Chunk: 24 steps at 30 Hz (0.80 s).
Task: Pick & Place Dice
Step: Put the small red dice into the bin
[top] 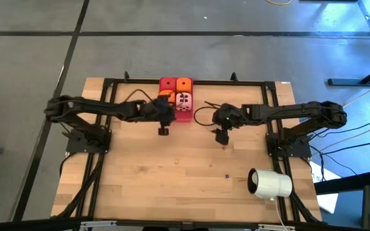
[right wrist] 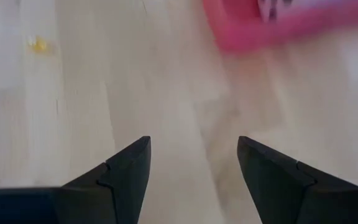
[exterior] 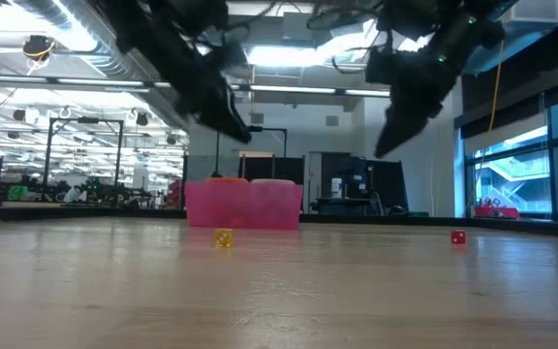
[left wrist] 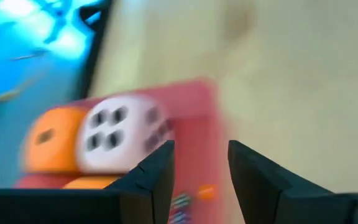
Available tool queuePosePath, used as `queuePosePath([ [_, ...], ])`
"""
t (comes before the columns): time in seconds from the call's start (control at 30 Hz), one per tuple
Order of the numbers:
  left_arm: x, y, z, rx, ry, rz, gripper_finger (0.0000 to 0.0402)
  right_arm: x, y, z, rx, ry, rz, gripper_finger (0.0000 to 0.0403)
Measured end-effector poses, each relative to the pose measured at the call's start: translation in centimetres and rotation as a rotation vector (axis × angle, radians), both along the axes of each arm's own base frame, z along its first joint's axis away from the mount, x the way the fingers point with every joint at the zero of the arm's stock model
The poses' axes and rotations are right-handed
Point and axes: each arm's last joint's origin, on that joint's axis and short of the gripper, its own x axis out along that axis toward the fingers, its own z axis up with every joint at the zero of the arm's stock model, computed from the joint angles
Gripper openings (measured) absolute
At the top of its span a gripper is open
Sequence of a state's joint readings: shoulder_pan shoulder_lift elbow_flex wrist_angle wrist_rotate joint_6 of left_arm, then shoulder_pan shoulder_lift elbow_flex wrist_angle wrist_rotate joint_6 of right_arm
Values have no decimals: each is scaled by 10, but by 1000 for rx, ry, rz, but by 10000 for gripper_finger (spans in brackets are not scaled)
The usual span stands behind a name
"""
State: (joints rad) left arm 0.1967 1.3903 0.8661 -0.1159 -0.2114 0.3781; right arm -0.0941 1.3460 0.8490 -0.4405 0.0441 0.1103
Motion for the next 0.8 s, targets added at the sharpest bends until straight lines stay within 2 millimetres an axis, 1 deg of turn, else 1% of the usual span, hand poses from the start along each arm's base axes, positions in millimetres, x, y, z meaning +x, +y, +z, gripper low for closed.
queuePosePath([
  [0.07, -6, -1, 9, -102, -47, -69, 143, -4, 5, -5, 41, 47, -38, 240],
  [0.13, -11, -4, 14, -159, -61, -124, 143, -9, 10, -14, 78, 84, -72, 240],
  [0.33, -16, -5, 17, -172, -52, -137, 143, -31, 31, -49, 175, 201, -135, 240],
  [0.47, -13, -4, 12, -177, -33, -135, 143, -41, 44, -62, 233, 250, -174, 240],
  [0.57, -12, -4, 10, -179, -27, -136, 143, -47, 52, -70, 231, 265, -153, 240],
  [0.63, -11, -4, 9, -179, -23, -135, 143, -46, 57, -73, 220, 230, -128, 240],
  [0.8, -11, -4, 9, -180, -25, -135, 143, -49, 60, -78, 90, 182, -129, 240],
])
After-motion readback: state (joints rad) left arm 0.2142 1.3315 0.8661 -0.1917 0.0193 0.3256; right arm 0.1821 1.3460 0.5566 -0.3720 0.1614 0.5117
